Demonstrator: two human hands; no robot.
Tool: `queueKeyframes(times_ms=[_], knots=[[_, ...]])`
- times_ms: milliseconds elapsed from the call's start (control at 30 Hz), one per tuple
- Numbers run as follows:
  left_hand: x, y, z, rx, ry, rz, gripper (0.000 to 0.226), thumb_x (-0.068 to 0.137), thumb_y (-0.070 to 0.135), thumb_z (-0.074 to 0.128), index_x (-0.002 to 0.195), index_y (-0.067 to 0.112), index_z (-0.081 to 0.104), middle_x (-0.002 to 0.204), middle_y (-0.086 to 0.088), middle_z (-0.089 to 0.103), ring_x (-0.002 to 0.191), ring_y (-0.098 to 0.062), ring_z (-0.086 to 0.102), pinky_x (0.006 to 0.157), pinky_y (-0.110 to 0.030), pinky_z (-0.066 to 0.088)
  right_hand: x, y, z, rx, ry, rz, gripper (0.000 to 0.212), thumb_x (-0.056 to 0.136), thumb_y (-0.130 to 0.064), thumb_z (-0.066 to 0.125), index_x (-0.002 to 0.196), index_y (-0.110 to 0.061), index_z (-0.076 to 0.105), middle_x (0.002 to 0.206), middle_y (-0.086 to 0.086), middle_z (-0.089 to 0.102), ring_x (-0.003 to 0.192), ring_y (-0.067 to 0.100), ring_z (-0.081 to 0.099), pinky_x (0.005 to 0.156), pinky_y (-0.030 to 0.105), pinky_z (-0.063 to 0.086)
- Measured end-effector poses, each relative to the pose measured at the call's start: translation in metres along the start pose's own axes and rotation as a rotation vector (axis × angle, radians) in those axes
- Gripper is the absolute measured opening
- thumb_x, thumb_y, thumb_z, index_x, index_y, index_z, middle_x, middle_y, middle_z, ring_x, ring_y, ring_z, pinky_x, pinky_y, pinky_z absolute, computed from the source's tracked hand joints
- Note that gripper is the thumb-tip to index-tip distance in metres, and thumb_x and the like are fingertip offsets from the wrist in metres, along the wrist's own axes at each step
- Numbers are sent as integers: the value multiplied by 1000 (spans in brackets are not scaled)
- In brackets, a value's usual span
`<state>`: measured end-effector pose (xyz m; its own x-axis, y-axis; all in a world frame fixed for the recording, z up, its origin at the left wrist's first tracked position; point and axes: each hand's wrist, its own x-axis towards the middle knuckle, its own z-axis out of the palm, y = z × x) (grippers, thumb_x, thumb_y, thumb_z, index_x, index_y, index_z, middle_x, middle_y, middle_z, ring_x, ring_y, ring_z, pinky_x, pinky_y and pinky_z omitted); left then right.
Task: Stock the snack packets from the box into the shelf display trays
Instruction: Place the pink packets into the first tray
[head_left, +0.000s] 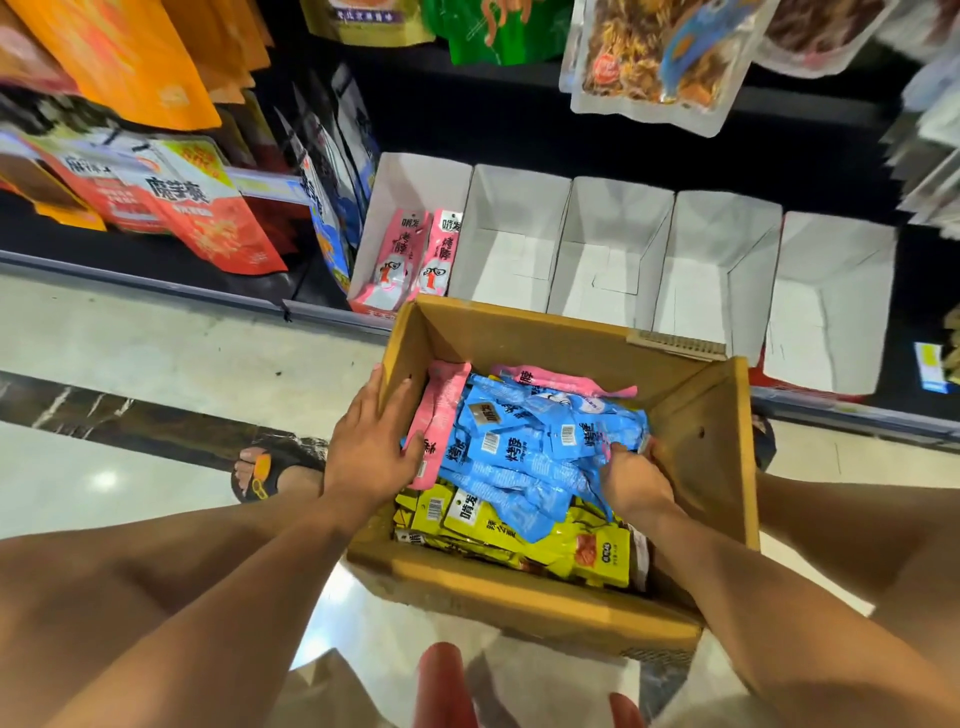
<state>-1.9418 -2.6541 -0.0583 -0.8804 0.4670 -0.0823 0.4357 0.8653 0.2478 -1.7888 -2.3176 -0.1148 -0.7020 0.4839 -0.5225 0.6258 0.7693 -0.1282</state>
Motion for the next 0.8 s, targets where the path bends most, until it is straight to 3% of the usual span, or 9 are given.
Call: queueKeyframes(times_ms=[133, 300, 467, 567, 667, 733, 800], knots=[[0, 1, -2, -4, -12, -20, 73, 96, 60, 36, 161, 30, 22, 172, -7, 6, 154, -32, 23, 118, -52, 35, -9, 5, -38, 132, 59, -12, 25, 100, -25, 42, 118, -11, 52, 109, 22, 70, 99, 42, 68, 79, 44, 55], [-1, 7, -4, -47, 4, -40, 72, 98, 60, 28, 163, 30, 20, 173, -4, 5, 159, -27, -1, 128, -51, 9, -27, 1, -99, 221, 157, -73, 31, 103, -37, 37, 116, -14, 54, 111, 18, 69, 97, 40, 66, 74, 40, 49], [2, 52, -18, -159, 147, 83, 60, 104, 45, 34, 160, 25, 30, 171, 2, 14, 159, -14, -1, 129, -42, 4, -38, -7, -133, 496, 214, -194, 30, 105, -40, 38, 119, -22, 57, 106, 5, 71, 94, 27, 69, 84, 49, 56], [4, 86, -21, -420, 57, 116, 57, 106, 44, 46, 159, 26, 33, 168, 11, 20, 157, -6, 8, 126, -32, 11, -46, -30, -147, 927, 91, -129, 16, 104, -26, 48, 106, -24, 63, 109, 10, 74, 98, 26, 70, 90, 55, 56], [5, 116, -18, -898, -264, -36, 67, 102, 46, 57, 160, 23, 32, 160, 14, 30, 146, -2, 29, 120, -27, 26, -52, -52, -155, 1175, -99, -131, 22, 103, -7, 46, 104, -19, 65, 112, 20, 72, 97, 32, 70, 89, 56, 57], [6, 130, -16, -1188, -441, -125, 59, 102, 30, 63, 153, 13, 41, 148, 5, 49, 129, -5, 51, 107, -24, 42, -56, -63, -154, 1196, -182, -184, 21, 102, -6, 48, 108, -17, 65, 105, 13, 75, 95, 28, 73, 83, 50, 60], [5, 137, -13, -1271, -510, -131, 31, 100, 14, 65, 131, 9, 62, 118, -2, 71, 98, -7, 69, 83, -21, 54, -56, -72, -150, 1208, -240, -222, 20, 103, -5, 49, 106, -16, 65, 97, 6, 76, 89, 21, 74, 76, 41, 62]])
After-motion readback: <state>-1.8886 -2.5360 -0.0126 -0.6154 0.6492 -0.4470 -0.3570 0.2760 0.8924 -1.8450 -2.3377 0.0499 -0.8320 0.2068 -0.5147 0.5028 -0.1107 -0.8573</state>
